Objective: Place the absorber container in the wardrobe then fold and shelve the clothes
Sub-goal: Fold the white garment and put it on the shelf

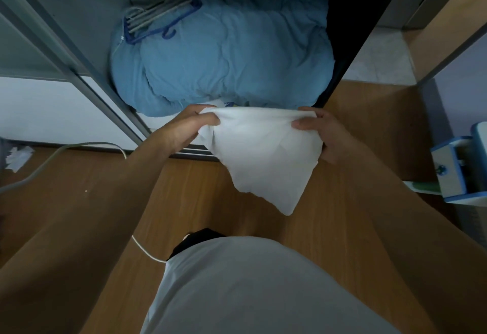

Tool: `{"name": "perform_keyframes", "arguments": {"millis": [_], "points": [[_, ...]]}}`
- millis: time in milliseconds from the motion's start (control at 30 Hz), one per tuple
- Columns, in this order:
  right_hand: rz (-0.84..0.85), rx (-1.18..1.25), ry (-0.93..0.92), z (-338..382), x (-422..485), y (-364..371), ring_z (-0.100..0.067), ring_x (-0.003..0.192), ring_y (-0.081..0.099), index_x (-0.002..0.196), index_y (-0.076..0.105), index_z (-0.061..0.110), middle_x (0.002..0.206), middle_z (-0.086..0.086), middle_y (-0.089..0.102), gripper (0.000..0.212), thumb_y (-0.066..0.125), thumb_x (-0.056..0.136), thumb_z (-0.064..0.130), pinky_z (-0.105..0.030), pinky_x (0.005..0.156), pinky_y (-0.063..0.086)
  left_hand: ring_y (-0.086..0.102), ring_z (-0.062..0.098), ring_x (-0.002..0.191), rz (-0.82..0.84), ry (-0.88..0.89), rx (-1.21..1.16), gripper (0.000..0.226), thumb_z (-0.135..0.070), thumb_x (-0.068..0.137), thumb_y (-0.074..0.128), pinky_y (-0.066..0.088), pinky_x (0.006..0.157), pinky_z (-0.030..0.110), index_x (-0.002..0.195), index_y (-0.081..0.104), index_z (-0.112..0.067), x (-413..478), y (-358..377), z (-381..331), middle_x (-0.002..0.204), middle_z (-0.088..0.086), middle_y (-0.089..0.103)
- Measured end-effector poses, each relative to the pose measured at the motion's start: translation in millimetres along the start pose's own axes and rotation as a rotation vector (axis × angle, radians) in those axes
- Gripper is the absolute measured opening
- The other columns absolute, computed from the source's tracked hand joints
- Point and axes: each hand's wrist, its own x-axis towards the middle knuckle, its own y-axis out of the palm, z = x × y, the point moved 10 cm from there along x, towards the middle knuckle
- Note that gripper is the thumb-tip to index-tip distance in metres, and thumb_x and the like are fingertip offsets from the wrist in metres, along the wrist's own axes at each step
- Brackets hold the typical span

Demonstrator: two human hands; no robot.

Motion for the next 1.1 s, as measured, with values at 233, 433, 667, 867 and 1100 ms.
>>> {"name": "perform_keyframes", "arguments": {"millis": [233,433,667,867,1100], "points": [[-0.069,0.250,0.072,-1.7,-4.9,-6.0,-0.026,0.094,0.075,0.101,0.081,0.016,0.108,-0.010,0.076,0.032,0.081,0.073,0.033,-0.038,0.074,0.060,0.069,0.022,0.111,0.150,-0.058,-0.585,0.034,-0.049,0.088,0.067,0.059,0.084,0.036,0.109,0.079,-0.025,-8.0,34.9,17.0,0.121,0.004,0.073],[-0.139,0.292,0.141,-14.1,-8.6,-1.6,-0.026,0.094,0.075,0.097,0.082,0.022,0.109,-0.009,0.076,0.039,0.083,0.067,0.046,-0.038,0.076,0.059,0.064,0.027,0.120,0.281,-0.179,-0.342,0.055,-0.029,0.075,0.085,0.055,0.095,0.041,0.127,0.066,-0.021,-18.8,76.2,59.5,0.128,0.005,0.069],[-0.294,0.590,0.051,-44.7,14.2,-3.3,-0.021,0.107,0.069,0.143,0.051,0.016,0.128,-0.008,0.067,0.072,0.054,0.089,0.063,-0.045,0.099,0.052,0.069,0.030,0.111,-0.011,-0.180,-0.534,0.040,-0.027,0.091,0.068,0.057,0.089,0.042,0.127,0.066,-0.010,-19.4,36.0,50.3,0.122,0.014,0.071],[-0.005,0.293,0.294,-116.5,34.5,102.4,-0.029,0.123,0.062,0.138,0.056,0.014,0.130,-0.009,0.067,0.063,0.073,0.085,0.042,-0.047,0.102,0.051,0.071,0.026,0.108,-0.250,-0.278,-0.569,0.042,-0.037,0.095,0.065,0.056,0.092,0.039,0.128,0.063,-0.010,-53.9,-35.8,71.3,0.118,0.008,0.073],[-0.120,-0.271,0.165,-87.3,68.7,164.9,-0.030,0.104,0.069,0.107,0.071,0.017,0.109,-0.009,0.073,0.018,0.061,0.095,0.025,-0.043,0.094,0.055,0.073,0.015,0.075,-0.658,-0.312,-0.158,0.036,-0.041,0.092,0.067,0.054,0.063,0.025,0.106,0.068,-0.008,-110.8,-173.5,97.9,0.083,0.000,0.075]]}}
